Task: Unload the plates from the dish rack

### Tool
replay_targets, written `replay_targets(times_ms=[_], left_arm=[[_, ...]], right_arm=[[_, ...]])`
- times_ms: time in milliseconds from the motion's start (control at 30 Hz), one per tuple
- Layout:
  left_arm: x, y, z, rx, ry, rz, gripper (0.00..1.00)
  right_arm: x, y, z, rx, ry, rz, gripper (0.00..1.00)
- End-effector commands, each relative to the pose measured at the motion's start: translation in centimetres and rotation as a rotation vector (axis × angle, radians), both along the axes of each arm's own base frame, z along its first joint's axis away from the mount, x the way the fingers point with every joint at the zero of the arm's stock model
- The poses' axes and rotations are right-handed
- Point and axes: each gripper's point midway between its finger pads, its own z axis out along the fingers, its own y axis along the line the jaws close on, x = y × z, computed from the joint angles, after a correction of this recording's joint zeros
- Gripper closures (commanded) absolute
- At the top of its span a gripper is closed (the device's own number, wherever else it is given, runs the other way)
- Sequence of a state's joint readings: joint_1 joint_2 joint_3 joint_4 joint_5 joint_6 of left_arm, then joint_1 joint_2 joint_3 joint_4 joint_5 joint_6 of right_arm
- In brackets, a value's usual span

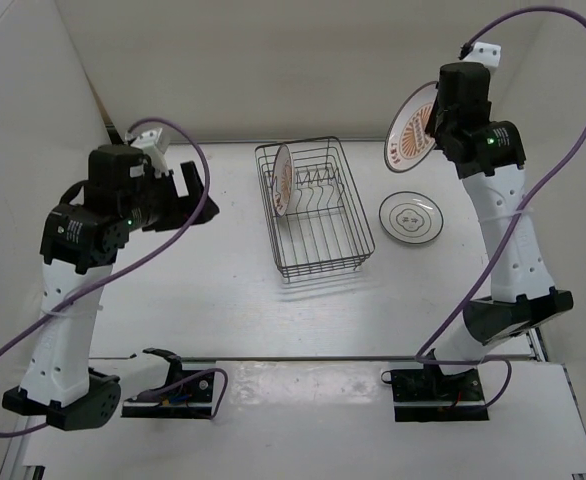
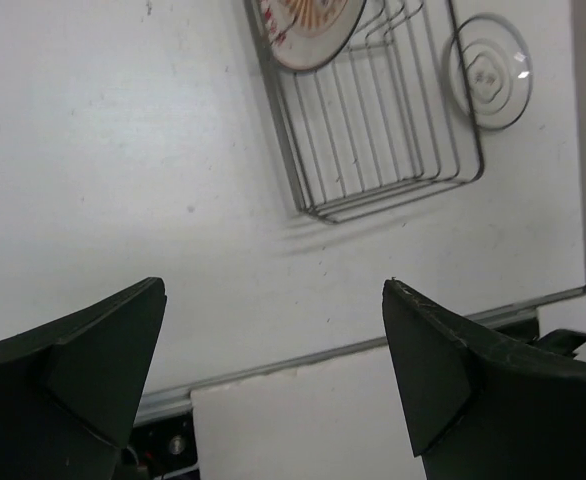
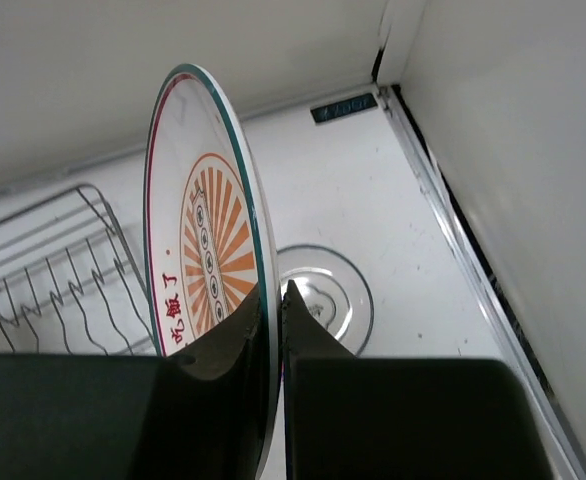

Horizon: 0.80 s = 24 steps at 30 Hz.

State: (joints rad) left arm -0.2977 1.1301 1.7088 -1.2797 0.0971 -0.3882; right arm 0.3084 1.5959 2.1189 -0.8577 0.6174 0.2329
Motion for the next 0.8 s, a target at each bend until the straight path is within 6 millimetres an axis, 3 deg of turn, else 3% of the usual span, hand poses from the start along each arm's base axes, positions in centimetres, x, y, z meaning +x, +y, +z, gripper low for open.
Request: replay_targets(times_ms=[0, 67, 100, 133, 167, 200, 233, 267, 300, 367, 400, 433, 467, 500, 533, 567, 600, 633, 667, 700, 733, 767], left_arm=[[1.1, -0.8, 3.6, -0.048, -0.066, 0.0, 0.0], [1.5, -0.6, 4.8, -0.059, -0.105, 0.023, 0.0], [1.6, -0.4, 5.2, -0.062, -0.115, 0.037, 0.0], [1.2, -0.2, 6.1, -0.071, -0.15, 0.044, 0.0], [1.2, 0.3, 6.5, -0.06, -0.172, 0.065, 0.0], [1.4, 0.7, 6.6, -0.046, -0.195, 0.074, 0.0], [0.4, 1.4, 7.6, -0.049, -0.245, 0.088, 0.0], [0.6, 2.6, 8.0, -0.009, -0.285, 0.14, 0.0], [0.5, 3.1, 7.9, 0.004, -0.291, 0.157, 0.0], [-0.3, 4.0, 7.9, 0.039, -0.308, 0.167, 0.0], [-0.4, 4.0, 7.7, 0.046, -0.3, 0.165, 0.0], [-0.5, 3.9, 7.2, 0.047, -0.282, 0.16, 0.0], [-0.7, 4.0, 6.4, 0.042, -0.253, 0.171, 0.0], [-0.8, 4.0, 6.1, 0.035, -0.246, 0.178, 0.0], [-0.4, 3.8, 4.4, 0.038, -0.206, 0.18, 0.0], [-0.9, 3.7, 4.3, -0.005, -0.208, 0.205, 0.0], [-0.7, 3.2, 4.2, -0.034, -0.211, 0.198, 0.0], [-0.1, 2.9, 2.0, -0.036, -0.168, 0.204, 0.0], [-0.5, 2.7, 1.8, -0.066, -0.172, 0.209, 0.0], [0.0, 1.7, 1.8, -0.101, -0.184, 0.174, 0.0], [0.2, 1.5, -1.3, -0.089, -0.112, 0.174, 0.0], [-0.1, 1.3, -1.7, -0.115, -0.101, 0.18, 0.0]], right_arm=[[-0.3, 0.2, 0.1, 0.076, -0.009, 0.004, 1.0], [0.4, 2.2, -0.5, 0.158, 0.005, 0.07, 1.0], [1.6, 6.4, -0.4, 0.233, 0.023, 0.252, 1.0], [0.3, 10.9, 4.2, 0.299, -0.05, 0.473, 1.0], [-1.1, 20.4, 1.2, 0.284, 0.078, 0.695, 1.0], [-1.6, 22.8, 3.3, 0.302, 0.018, 0.74, 1.0], [-1.9, 25.0, 0.4, 0.314, 0.105, 0.765, 1.0], [-5.3, 27.3, 1.3, 0.412, 0.12, 0.832, 1.0], [-6.7, 27.4, -2.4, 0.413, 0.209, 0.829, 1.0], [-7.9, 29.5, -3.4, 0.435, 0.238, 0.899, 1.0], [-7.2, 30.8, -2.3, 0.434, 0.225, 0.925, 1.0], [-8.1, 30.1, -1.0, 0.422, 0.235, 0.94, 1.0], [-8.0, 31.7, -1.9, 0.442, 0.271, 0.985, 1.0], [-7.8, 32.2, -0.9, 0.472, 0.238, 1.004, 1.0], [-8.2, 33.2, -2.9, 0.49, 0.296, 1.031, 1.0], [-8.3, 34.1, 0.9, 0.582, 0.167, 1.088, 1.0], [-9.0, 34.3, -0.5, 0.605, 0.209, 1.106, 1.0], [-9.5, 35.0, -1.1, 0.618, 0.229, 1.121, 1.0], [-10.3, 35.4, -1.2, 0.646, 0.27, 1.139, 1.0], [-11.3, 36.2, 0.0, 0.666, 0.268, 1.19, 1.0], [-11.5, 36.7, -0.4, 0.674, 0.289, 1.198, 1.0], [-11.7, 37.1, -0.1, 0.684, 0.285, 1.216, 1.0]])
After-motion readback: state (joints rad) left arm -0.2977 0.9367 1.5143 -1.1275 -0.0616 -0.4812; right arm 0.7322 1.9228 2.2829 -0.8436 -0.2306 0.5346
